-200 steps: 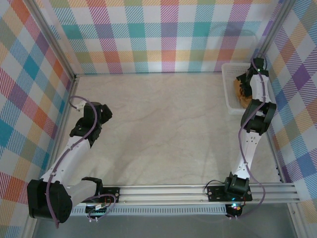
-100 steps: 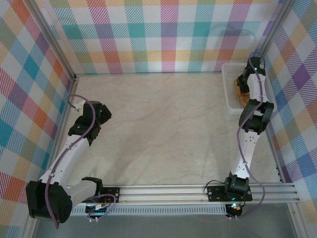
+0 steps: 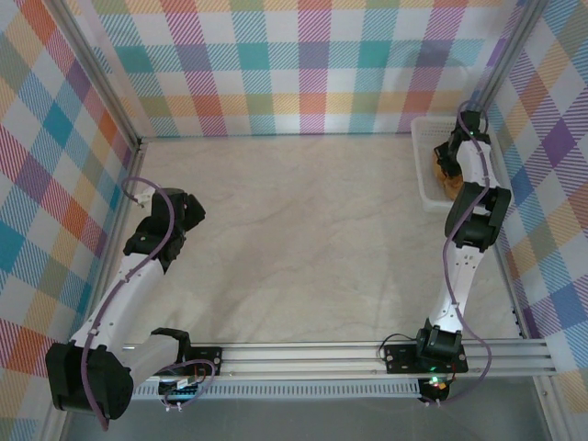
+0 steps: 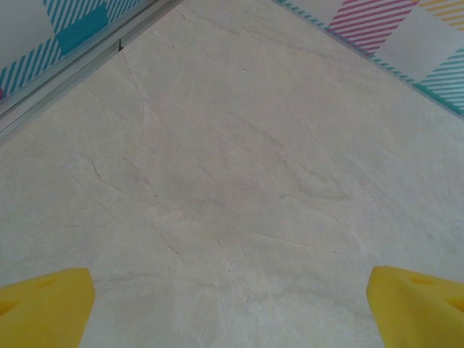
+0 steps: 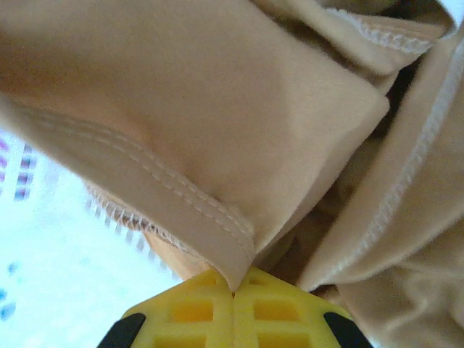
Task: Fold the inside-out t-shirt
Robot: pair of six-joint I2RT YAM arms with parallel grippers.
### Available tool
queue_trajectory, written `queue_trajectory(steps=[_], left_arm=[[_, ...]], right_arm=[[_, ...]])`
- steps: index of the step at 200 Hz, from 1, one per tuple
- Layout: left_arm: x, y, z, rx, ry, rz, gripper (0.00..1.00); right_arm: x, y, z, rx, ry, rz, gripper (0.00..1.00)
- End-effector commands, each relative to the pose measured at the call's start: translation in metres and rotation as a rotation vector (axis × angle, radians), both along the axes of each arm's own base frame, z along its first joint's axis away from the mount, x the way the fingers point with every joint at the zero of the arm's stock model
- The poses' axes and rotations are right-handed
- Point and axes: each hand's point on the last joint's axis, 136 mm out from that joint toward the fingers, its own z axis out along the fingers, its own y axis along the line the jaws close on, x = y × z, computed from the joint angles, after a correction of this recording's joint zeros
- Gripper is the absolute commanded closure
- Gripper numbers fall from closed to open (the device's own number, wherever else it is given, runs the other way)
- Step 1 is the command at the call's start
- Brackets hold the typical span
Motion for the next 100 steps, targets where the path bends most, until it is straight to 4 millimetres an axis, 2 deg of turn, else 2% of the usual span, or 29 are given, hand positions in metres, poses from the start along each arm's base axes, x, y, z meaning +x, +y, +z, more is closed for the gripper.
queue_trajectory(steps=[1,22,44,74,100], left_arm=[[0.002,-0.006,0.004,-0.046,-0.029,-0.015,0.04],[0.004,-0.014,0.004,-0.093,-0.040,-0.039,0.04],[0.003,-0.027,0.011,-0.149,-0.061,-0.095,0.05],[0.000,-0.049,0.018,-0.230,-0.078,-0.203,0.06],[-0.008,-0.057,0.018,-0.257,-0.077,-0.248,0.07]], right_arm=[[0.020,0.044,0.076,0.017,-0.265,0.134,1.00],[0.007,0.071,0.075,0.002,-0.325,0.169,1.00],[-0.008,0.085,0.080,-0.021,-0.395,0.167,1.00],[-0.034,0.108,0.114,-0.060,-0.551,0.178,1.00],[-0.060,0.124,0.137,-0.152,-0.604,0.188,1.00]])
